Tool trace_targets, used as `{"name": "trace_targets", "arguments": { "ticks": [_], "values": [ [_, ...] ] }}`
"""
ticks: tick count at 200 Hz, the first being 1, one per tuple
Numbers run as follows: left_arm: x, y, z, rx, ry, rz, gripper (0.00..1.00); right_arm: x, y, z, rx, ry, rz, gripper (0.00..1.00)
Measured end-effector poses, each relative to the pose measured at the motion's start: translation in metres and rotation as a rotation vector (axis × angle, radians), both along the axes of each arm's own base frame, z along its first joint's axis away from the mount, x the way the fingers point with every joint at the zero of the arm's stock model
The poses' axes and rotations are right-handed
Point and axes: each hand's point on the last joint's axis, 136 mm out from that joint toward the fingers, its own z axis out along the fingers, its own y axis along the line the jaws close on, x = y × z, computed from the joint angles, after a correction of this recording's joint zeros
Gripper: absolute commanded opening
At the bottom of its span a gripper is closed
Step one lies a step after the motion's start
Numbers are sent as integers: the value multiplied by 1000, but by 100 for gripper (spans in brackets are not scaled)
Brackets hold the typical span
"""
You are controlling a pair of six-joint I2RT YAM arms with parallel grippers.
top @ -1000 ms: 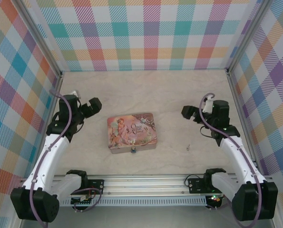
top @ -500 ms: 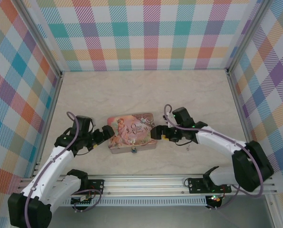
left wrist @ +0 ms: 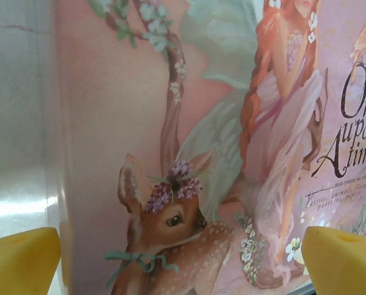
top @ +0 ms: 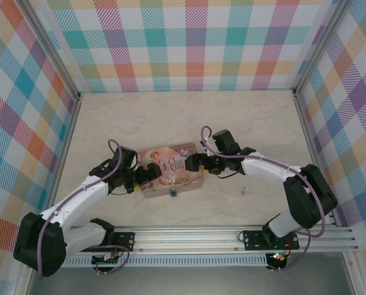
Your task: Unlock a padlock with a key
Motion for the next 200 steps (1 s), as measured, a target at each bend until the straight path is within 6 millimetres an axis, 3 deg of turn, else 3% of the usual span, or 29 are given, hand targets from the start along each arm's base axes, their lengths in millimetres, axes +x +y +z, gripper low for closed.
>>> {"name": "trace_targets", "arguments": {
  "ticks": [55,90,108,132,160,185,200],
  "values": [
    [32,-5,1,36,-23,29,100,45,6,0,-55,-59,-40,100],
    [75,-9,-3,104,-56,59,100,101,8,1,-68,-113,-86,100],
    [92,-12,-1,108,-96,69,100,116,2,2,-87,-141,-108,100],
    [100,-14,3,110,-134,75,100,121,-7,7,-108,-169,-120,100],
    [102,-11,10,129,-170,80,100,120,-33,22,-143,-213,-174,100],
    [103,-1,40,150,-266,101,100,102,-75,41,-211,-261,-262,99],
    [102,7,64,164,-341,115,100,86,-97,49,-257,-279,-310,93]
  ]
}}
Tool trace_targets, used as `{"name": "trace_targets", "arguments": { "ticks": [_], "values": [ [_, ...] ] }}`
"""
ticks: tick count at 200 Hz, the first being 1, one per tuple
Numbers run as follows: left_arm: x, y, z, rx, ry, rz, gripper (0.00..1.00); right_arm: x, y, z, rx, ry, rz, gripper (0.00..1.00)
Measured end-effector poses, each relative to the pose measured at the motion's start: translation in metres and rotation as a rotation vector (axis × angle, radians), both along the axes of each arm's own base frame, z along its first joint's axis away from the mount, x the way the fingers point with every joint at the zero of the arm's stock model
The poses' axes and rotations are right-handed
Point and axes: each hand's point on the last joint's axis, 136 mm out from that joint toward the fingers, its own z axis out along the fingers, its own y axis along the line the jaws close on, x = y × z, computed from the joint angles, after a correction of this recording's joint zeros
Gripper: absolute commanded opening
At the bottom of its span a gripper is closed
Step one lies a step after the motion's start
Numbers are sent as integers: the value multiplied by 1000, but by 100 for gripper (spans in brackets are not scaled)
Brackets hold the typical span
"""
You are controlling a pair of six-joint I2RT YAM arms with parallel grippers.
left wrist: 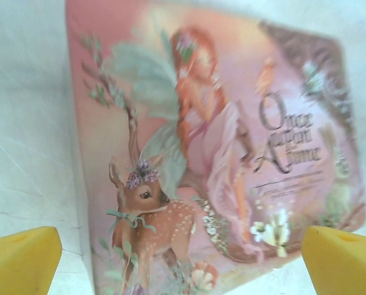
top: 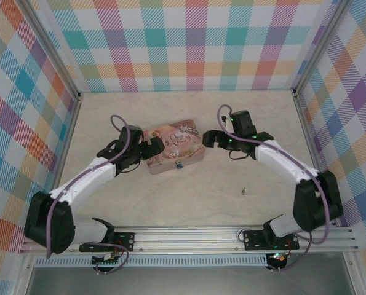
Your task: Unlock a padlock with a key
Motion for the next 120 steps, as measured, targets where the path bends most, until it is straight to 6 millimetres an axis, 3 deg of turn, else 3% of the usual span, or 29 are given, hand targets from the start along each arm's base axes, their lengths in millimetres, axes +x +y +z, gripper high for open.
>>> {"name": "trace_targets", "arguments": {
  "ticks": [22,43,89,120],
  "values": [
    [-2,11,30,23,-100,15,100,-32,-30,-7,-74,39,-70,83],
    [-2,18,47,49,-149,24,100,-66,-57,-32,-163,141,-130,76],
    [2,23,53,84,-175,39,100,-133,-103,-95,-318,371,-236,61],
    [3,23,52,99,-168,32,100,-148,-120,-118,-322,446,-303,48]
  ]
}}
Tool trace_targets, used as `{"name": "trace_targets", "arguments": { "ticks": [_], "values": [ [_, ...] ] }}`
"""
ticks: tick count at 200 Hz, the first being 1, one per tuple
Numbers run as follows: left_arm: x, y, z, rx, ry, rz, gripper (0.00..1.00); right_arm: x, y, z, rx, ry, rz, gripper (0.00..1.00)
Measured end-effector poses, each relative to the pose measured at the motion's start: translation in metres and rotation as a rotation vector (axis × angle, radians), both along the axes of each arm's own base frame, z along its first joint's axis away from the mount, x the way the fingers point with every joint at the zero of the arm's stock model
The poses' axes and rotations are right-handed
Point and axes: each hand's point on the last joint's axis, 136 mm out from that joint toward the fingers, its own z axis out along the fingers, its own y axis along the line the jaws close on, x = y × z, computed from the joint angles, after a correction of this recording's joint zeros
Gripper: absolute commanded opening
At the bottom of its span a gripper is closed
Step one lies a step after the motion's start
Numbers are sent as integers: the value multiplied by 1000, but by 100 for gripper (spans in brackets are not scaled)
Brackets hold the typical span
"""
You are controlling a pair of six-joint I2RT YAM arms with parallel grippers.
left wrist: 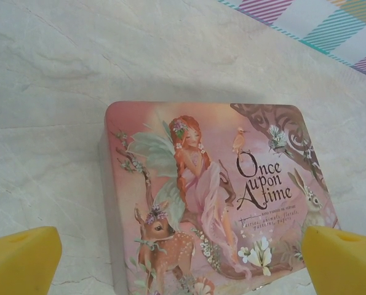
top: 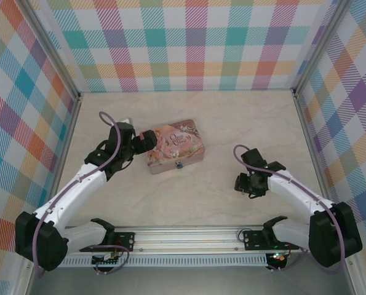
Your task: Unlock a padlock with a key
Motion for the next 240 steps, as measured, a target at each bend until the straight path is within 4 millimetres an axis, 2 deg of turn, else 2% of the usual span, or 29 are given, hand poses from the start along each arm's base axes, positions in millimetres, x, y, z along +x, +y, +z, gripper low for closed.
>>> {"name": "trace_targets", "arguments": {
  "ticks": [20,45,102,180,240],
  "values": [
    [0,0,0,4,2,-2,100,0,-6,-6,13,7,-45,43],
    [-1,0,0,6,7,-2,100,6,0,-7,44,-1,-45,38],
    [-1,0,0,6,6,-2,100,9,7,-10,74,5,-39,37],
    [-1,1,1,5,4,-1,100,-2,3,-26,42,97,-45,35],
    [-1,2,1,9,2,4,100,-3,1,-26,22,125,-49,24]
  ]
}}
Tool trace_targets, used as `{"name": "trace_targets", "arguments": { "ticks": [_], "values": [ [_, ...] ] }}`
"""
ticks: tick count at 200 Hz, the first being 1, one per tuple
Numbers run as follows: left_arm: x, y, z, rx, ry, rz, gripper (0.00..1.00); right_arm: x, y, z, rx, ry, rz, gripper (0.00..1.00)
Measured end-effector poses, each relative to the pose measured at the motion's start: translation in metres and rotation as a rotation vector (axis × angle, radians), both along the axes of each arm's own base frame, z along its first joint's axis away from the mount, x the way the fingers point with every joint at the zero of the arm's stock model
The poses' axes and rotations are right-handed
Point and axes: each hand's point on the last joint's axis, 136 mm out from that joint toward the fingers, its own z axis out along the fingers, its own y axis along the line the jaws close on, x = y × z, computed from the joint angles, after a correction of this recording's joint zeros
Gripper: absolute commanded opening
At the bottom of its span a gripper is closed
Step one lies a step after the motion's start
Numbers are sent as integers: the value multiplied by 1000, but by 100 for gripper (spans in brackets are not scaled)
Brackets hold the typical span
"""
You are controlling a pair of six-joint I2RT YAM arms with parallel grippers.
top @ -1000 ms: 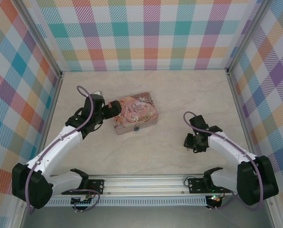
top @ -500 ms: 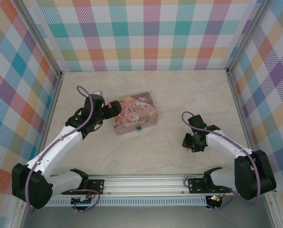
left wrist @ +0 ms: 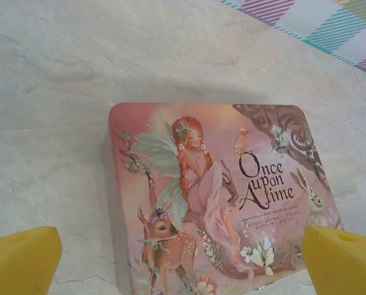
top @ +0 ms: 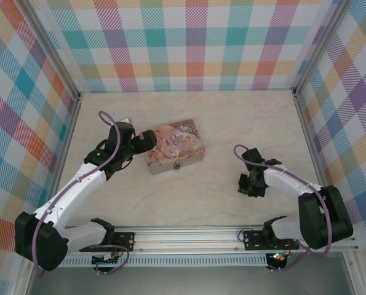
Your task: Unlock a padlock with a key
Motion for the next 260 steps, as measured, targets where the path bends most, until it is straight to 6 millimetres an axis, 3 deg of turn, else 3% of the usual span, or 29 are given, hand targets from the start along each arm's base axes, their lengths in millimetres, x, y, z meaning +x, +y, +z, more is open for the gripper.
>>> {"name": "trace_targets", "arguments": {
  "ticks": [122,171,220,260],
  "values": [
    [0,1,0,3,0,3,100,2,5,3,22,-4,14,0],
    [-1,-1,1,-6,-3,-7,100,9,7,13,42,-68,27,0],
    [-6,-23,17,-98,-30,-109,97,34,29,58,189,-350,59,0],
    [-8,-81,50,-242,-98,-305,85,65,68,125,412,-660,125,0]
  ]
}}
